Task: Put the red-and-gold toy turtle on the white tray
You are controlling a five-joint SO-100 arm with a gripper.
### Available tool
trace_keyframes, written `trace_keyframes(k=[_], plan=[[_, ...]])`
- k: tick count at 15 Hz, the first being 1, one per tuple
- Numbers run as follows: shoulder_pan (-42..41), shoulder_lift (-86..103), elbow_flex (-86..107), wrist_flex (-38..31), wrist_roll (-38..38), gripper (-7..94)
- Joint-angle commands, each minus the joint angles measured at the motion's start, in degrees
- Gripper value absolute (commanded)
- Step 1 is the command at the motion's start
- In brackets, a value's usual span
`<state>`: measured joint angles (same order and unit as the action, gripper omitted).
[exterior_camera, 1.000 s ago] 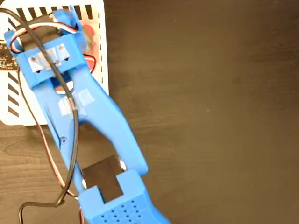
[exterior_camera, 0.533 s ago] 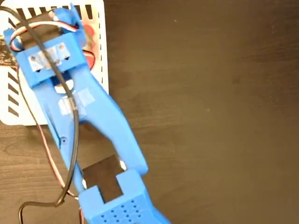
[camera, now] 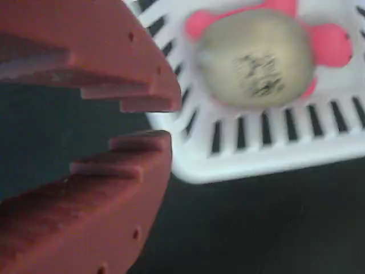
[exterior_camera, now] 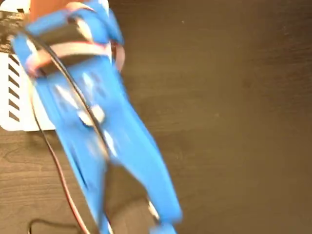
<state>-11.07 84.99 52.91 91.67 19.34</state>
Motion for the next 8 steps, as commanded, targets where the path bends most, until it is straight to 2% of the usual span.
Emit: trace_keyframes(k=[1,4,5,8], plan=[[2.37,17.4,9.84,-2.81,-4.13,0],[9.76,36.47,44.03,-29.0,-16.52,0],[11.34,40.34,51.68,-33.49,-18.46,0],[13.71,50.1,69.08,-39.73,-19.78,0]])
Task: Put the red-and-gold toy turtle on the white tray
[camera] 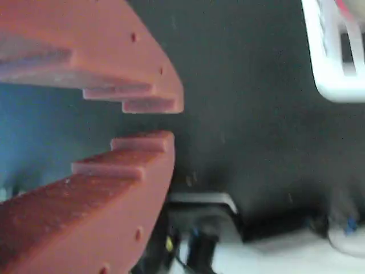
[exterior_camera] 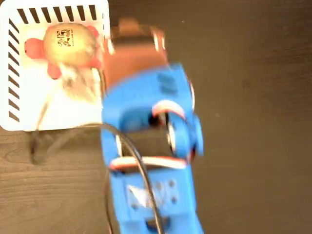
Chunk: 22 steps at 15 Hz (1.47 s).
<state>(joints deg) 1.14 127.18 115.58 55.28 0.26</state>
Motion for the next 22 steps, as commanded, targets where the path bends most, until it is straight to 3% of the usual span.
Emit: trace_keyframes(k=[1,4,6,8,14,22], plan=[[2.29,11.25,12.66,-5.98,-0.79,0],[3.25,22.85,33.66,-16.26,-2.2,0],[1.23,32.78,45.7,-18.02,-2.46,0],[0.44,43.68,52.82,-12.3,-2.72,0],[0.62,58.8,52.56,15.38,1.14,0],[0.35,58.97,52.12,17.31,1.58,0]])
